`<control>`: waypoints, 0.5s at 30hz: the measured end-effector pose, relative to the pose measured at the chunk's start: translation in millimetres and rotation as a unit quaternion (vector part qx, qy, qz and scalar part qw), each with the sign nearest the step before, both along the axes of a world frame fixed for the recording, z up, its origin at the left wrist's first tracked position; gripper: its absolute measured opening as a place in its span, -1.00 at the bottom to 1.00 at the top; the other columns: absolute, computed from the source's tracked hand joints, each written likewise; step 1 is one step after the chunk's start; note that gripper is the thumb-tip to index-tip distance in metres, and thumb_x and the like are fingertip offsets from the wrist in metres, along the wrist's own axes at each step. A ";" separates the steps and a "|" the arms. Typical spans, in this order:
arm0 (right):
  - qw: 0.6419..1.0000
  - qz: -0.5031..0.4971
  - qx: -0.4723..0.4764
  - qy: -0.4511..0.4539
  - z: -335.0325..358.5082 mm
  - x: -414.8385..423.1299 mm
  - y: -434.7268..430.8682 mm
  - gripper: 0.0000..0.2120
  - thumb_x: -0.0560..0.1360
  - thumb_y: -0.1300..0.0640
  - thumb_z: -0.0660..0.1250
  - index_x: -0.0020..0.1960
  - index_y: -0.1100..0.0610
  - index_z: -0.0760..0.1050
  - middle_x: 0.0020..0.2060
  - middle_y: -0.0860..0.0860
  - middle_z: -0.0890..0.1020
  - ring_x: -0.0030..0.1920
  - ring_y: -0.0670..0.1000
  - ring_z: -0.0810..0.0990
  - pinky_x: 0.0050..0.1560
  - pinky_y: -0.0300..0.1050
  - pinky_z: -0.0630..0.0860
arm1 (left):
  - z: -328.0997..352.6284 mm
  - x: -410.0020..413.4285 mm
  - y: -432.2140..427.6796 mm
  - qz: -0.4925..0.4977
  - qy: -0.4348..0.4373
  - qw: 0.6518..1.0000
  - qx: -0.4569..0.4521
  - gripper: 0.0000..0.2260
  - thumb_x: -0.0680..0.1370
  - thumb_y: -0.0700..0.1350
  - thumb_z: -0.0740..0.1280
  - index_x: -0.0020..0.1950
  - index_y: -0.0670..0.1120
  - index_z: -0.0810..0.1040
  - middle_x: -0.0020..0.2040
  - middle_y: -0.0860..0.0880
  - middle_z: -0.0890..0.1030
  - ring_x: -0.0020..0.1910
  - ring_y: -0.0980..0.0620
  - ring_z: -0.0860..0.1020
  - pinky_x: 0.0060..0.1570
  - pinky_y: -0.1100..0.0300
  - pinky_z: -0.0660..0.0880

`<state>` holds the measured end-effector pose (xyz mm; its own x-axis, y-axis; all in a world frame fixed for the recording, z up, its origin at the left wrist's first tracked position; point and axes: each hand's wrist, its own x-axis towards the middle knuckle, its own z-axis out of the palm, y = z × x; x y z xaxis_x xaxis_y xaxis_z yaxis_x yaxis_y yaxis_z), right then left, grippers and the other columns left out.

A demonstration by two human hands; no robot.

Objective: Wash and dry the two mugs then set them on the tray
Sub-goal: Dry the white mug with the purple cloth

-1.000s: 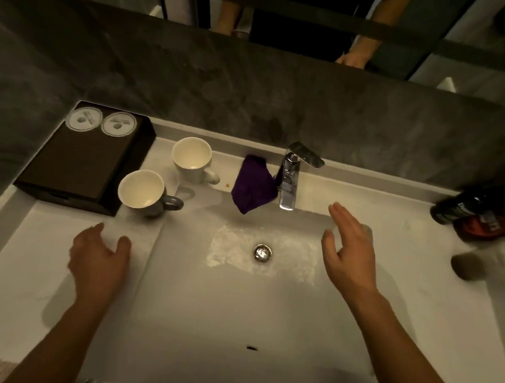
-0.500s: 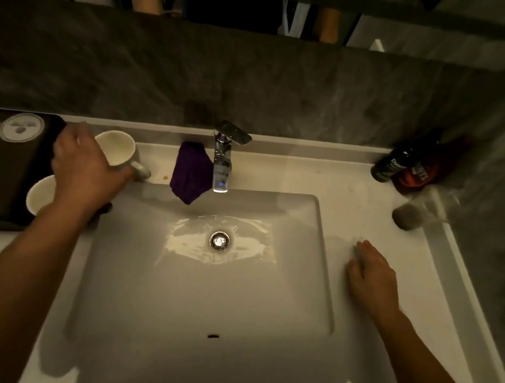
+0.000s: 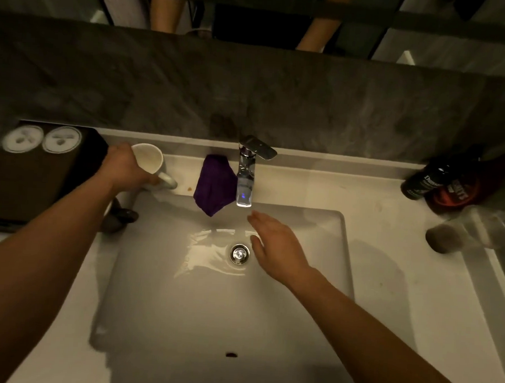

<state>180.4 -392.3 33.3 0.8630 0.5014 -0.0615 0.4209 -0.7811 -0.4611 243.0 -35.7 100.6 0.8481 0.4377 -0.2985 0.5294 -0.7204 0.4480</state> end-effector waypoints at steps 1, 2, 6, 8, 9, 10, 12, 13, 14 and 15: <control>1.000 0.013 -0.002 -0.012 0.1 5.7 22.5 -0.55 0.59 0.16 0.29 0.47 0.12 0.42 0.41 0.14 0.53 0.35 0.20 0.54 0.28 0.07 0.51 | -0.8 -1.6 1.4 0.003 -0.015 1.000 -0.013 -0.16 0.18 -0.03 0.77 0.37 -0.22 0.54 0.30 -0.26 0.61 0.26 -0.28 0.59 0.28 -0.21 0.56; 0.999 0.022 -0.008 -0.025 -1.6 10.6 43.5 -0.55 0.59 0.16 0.29 0.48 0.12 0.40 0.42 0.15 0.52 0.34 0.23 0.55 0.26 0.08 0.53 | -2.4 -3.0 2.6 0.007 -0.030 0.999 -0.022 -0.19 0.17 -0.05 0.77 0.33 -0.22 0.56 0.26 -0.24 0.63 0.23 -0.26 0.61 0.23 -0.19 0.58; 0.999 -0.012 -0.026 -0.026 -13.3 37.1 109.2 -0.42 0.68 0.06 0.17 0.65 0.12 0.11 0.66 0.08 0.11 0.65 0.12 0.04 0.59 0.14 0.17 | -11.2 -5.2 7.7 0.015 -0.054 0.998 -0.024 -0.12 0.17 -0.03 0.76 0.39 -0.19 0.47 0.31 -0.22 0.59 0.25 -0.25 0.58 0.19 -0.12 0.57; 0.997 -0.058 -0.047 -0.005 -16.6 55.8 130.3 -0.40 0.70 -0.03 0.14 0.67 0.06 0.03 0.67 0.06 0.02 0.66 0.12 -0.07 0.62 0.17 0.07 | -14.9 -3.5 12.0 0.003 -0.056 0.998 -0.017 -0.12 0.15 0.00 0.76 0.37 -0.19 0.48 0.30 -0.22 0.60 0.22 -0.24 0.60 0.16 -0.09 0.58; 0.996 -0.073 -0.055 0.010 -18.2 63.6 138.4 -0.38 0.69 -0.08 0.15 0.67 0.03 0.02 0.68 0.07 -0.01 0.66 0.14 -0.09 0.62 0.18 0.05 | -16.3 -2.8 14.0 -0.001 -0.058 0.998 -0.016 -0.14 0.14 0.01 0.76 0.35 -0.19 0.50 0.28 -0.22 0.61 0.19 -0.23 0.61 0.13 -0.08 0.59; 0.995 -0.080 -0.059 0.026 -20.1 69.7 144.4 -0.36 0.68 -0.12 0.16 0.67 0.00 0.02 0.68 0.08 -0.03 0.66 0.15 -0.10 0.62 0.19 0.05 | -17.1 -2.6 15.1 -0.004 -0.061 0.998 -0.016 -0.14 0.14 0.01 0.76 0.34 -0.18 0.51 0.27 -0.21 0.62 0.18 -0.22 0.61 0.12 -0.07 0.60; 0.993 -0.083 -0.070 0.040 -25.9 77.8 151.7 -0.33 0.66 -0.17 0.21 0.67 -0.02 0.03 0.67 0.11 -0.01 0.65 0.19 -0.04 0.61 0.17 0.09 | -19.3 -3.2 16.9 -0.004 -0.069 0.997 -0.016 -0.15 0.13 0.00 0.75 0.33 -0.17 0.50 0.26 -0.20 0.61 0.18 -0.22 0.61 0.12 -0.08 0.60; 0.993 -0.085 -0.079 0.033 -29.0 80.1 153.7 -0.33 0.65 -0.16 0.23 0.66 -0.02 0.07 0.66 0.12 0.04 0.64 0.21 0.01 0.59 0.15 0.13 | -20.3 -3.9 17.7 -0.007 -0.075 0.997 -0.014 -0.15 0.14 0.00 0.75 0.33 -0.17 0.50 0.27 -0.20 0.61 0.18 -0.22 0.61 0.12 -0.08 0.60; 0.992 -0.087 -0.087 0.020 -31.9 81.2 154.6 -0.36 0.65 -0.13 0.26 0.65 -0.01 0.12 0.64 0.14 0.11 0.61 0.23 0.09 0.56 0.13 0.18 | -20.7 -5.0 18.4 -0.011 -0.081 0.997 -0.013 -0.15 0.15 0.00 0.75 0.34 -0.17 0.49 0.27 -0.19 0.60 0.18 -0.22 0.60 0.12 -0.07 0.59; 0.992 -0.085 -0.095 -0.002 -34.1 81.3 155.2 -0.39 0.64 -0.08 0.28 0.63 0.00 0.19 0.61 0.16 0.20 0.57 0.23 0.19 0.52 0.11 0.25 | -20.5 -6.5 19.0 -0.013 -0.090 0.996 -0.015 -0.15 0.16 0.00 0.75 0.35 -0.16 0.47 0.29 -0.19 0.58 0.20 -0.21 0.59 0.11 -0.05 0.57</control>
